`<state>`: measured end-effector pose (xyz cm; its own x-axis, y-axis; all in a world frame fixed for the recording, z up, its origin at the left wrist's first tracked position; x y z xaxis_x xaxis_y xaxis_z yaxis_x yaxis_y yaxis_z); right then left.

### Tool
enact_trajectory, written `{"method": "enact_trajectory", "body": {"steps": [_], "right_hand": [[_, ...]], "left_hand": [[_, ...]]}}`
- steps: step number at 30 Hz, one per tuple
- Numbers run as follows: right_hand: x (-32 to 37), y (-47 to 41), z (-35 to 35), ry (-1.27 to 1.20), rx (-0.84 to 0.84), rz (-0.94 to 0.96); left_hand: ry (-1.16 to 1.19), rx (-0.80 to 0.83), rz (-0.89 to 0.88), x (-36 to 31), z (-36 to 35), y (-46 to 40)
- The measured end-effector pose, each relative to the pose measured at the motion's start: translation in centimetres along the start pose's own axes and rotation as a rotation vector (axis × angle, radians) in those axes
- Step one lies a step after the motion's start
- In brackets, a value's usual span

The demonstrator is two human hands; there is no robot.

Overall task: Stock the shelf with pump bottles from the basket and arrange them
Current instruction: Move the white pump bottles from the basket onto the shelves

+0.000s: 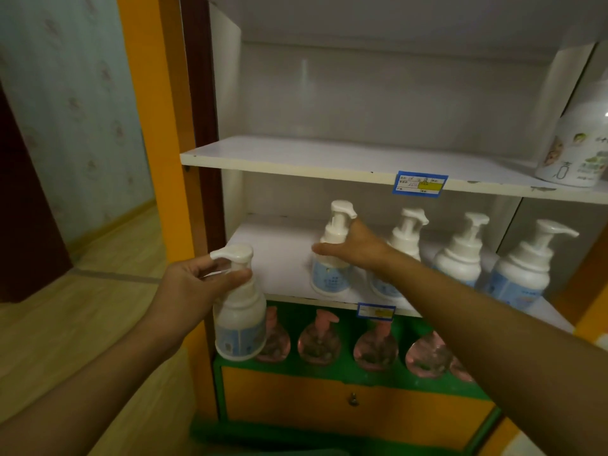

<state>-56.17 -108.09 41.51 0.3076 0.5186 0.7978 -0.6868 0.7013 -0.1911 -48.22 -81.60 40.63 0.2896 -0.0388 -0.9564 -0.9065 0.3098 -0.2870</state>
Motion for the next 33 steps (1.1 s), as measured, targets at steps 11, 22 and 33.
{"method": "enact_trajectory", "body": {"steps": [11,22,33], "right_hand": [[-0.3,-1.0,1.8,0.198,-0.158,0.059],[0.9,-0.3,1.4,0.300,-0.098,0.151],[0.7,-0.4,2.3,0.256,-0.230,0.123]], "left_hand": [[0.000,0.016,0.012,0.6,0.2,0.3],[0.006,0.019,0.041,1.0,-0.3,0.9],[0.006,0.048,0.029,0.9,-1.0,1.0]]}}
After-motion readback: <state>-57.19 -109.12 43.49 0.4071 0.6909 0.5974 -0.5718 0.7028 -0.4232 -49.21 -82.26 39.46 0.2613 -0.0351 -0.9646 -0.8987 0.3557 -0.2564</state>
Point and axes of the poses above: each hand's wrist, its own y-axis away from the middle knuckle, its own z-axis out of the back of the hand, x = y × z, the point moved 10 cm from there along -y, towards the middle knuckle, and after that the axes turned 12 degrees about -x, right-handed, at the moved point
